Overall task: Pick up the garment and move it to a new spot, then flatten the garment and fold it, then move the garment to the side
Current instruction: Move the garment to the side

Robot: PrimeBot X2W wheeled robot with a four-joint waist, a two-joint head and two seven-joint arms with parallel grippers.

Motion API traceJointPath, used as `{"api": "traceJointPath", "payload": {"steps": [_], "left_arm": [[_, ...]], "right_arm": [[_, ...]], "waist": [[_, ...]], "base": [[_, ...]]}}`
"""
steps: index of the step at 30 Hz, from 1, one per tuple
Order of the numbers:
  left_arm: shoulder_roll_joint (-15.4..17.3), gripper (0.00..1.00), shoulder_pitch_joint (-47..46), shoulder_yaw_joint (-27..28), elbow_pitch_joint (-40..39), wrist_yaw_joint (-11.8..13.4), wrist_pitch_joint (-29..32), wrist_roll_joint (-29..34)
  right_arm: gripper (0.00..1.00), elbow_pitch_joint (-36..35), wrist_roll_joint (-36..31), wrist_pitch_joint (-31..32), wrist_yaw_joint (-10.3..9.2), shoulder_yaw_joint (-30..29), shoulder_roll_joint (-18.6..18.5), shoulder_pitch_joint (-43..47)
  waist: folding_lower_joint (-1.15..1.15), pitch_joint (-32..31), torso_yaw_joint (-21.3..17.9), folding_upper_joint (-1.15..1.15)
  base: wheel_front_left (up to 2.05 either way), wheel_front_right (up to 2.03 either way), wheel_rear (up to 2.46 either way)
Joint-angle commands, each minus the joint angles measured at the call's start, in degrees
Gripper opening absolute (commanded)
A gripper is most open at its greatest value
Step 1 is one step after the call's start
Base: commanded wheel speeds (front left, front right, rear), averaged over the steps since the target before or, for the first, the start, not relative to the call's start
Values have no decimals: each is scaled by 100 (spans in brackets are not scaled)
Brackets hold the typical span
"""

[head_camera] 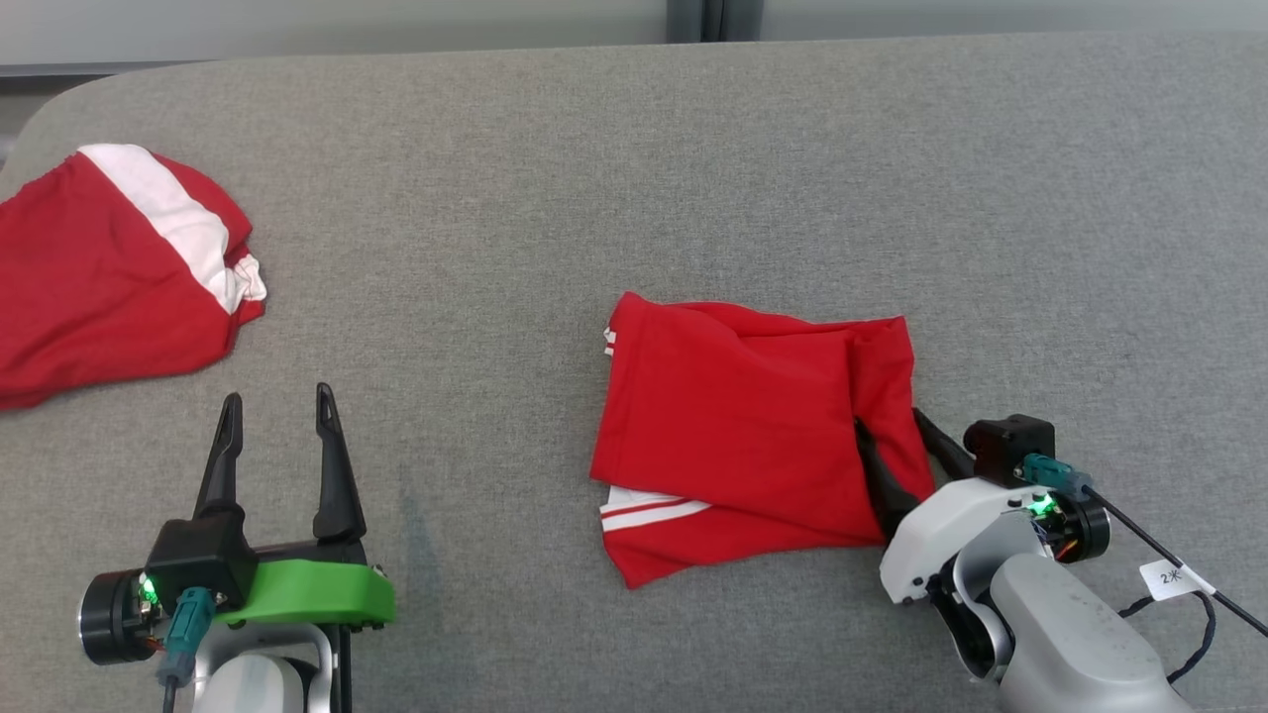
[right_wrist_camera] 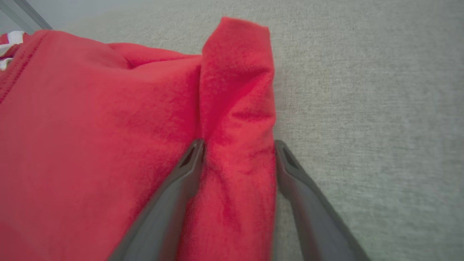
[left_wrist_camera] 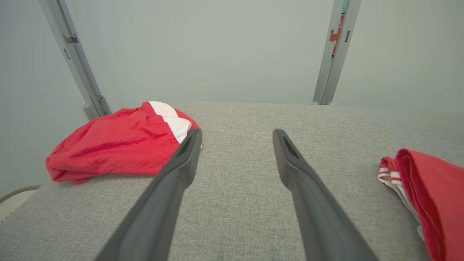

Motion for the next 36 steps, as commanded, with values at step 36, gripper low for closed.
{"api": "traceJointPath", "payload": {"steps": [36], "left_arm": [[490,100,-2037,-314,-1632,-97,85,871]], "right_arm": [[0,99,1345,-240,22,766,-3399,-3952]], "waist": [[0,3007,-1676,0]], "base": [[0,0,0]]}}
